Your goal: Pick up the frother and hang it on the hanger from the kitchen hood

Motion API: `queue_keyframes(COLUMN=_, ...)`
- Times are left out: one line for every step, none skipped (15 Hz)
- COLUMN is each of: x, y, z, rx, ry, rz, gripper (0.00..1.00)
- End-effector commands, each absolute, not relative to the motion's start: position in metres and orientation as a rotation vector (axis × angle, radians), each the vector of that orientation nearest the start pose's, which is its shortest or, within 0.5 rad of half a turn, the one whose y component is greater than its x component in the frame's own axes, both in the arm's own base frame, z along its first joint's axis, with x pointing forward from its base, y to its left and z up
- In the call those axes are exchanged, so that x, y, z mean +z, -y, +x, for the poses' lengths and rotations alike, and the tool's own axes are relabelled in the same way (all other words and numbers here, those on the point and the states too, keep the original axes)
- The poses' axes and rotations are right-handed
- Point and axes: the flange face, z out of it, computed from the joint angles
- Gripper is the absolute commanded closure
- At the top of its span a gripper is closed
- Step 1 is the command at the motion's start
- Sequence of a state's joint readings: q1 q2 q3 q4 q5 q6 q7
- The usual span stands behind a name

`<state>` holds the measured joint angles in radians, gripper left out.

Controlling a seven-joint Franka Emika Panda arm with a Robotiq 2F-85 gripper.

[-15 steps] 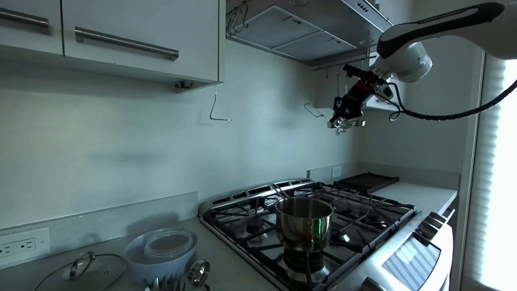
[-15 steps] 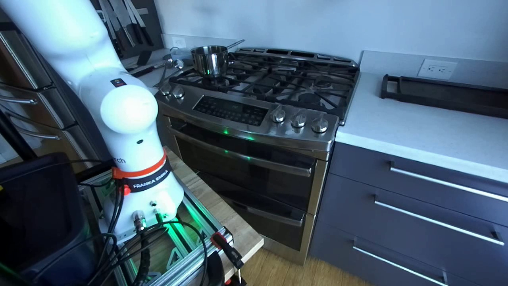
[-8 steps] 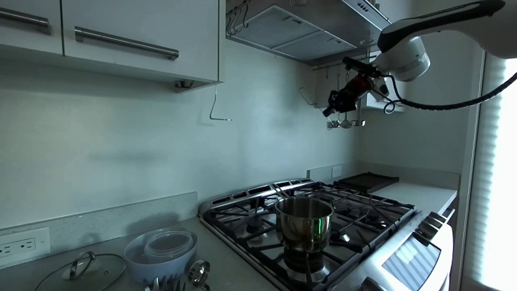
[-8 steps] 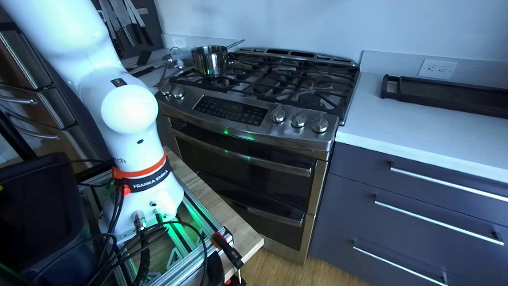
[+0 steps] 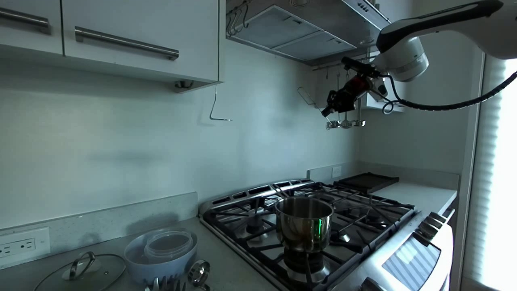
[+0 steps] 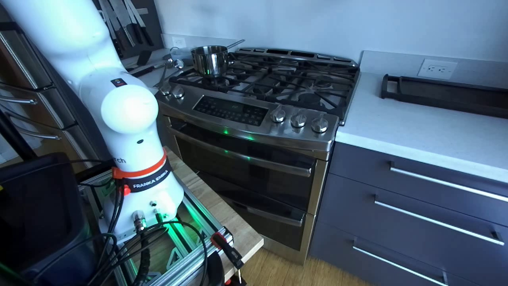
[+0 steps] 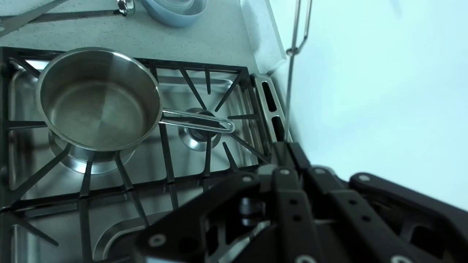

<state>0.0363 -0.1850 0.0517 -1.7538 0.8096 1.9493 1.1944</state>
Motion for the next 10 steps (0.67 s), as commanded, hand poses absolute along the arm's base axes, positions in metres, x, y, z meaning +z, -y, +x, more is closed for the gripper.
queue_keyframes(x=0.709, y=-0.119, z=0.530, rx=0.207, ry=-1.307, rz=-1.845, gripper=0.99)
queue_keyframes(x=0.714, y=-0.127, z=0.532, rx=0.202, ry=-1.292, rz=-1.842, gripper=0.99)
queue_keyframes(x=0.718, y=-0.135, z=0.534, rx=0.204, ry=-1.271, rz=-1.837, gripper=0.99)
queue_keyframes(x=0.721, y=-0.144, z=0.536, rx=0.216, ry=-1.252, rz=-1.823, gripper=0.99)
queue_keyframes(x=0.725, y=-0.151, z=0.538, rx=0.223, ry=-1.236, rz=-1.812, gripper=0.99)
queue_keyframes(x=0.724, y=-0.156, z=0.542, rx=0.250, ry=-1.216, rz=-1.788, gripper=0.99)
queue_keyframes(x=0.725, y=-0.160, z=0.545, rx=0.273, ry=-1.208, rz=-1.766, gripper=0.99)
queue_keyframes(x=0.725, y=-0.164, z=0.547, rx=0.293, ry=-1.193, rz=-1.749, gripper=0.99)
queue_keyframes(x=0.724, y=-0.167, z=0.550, rx=0.314, ry=-1.185, rz=-1.731, gripper=0.99)
queue_keyframes(x=0.725, y=-0.170, z=0.552, rx=0.334, ry=-1.183, rz=-1.712, gripper=0.99)
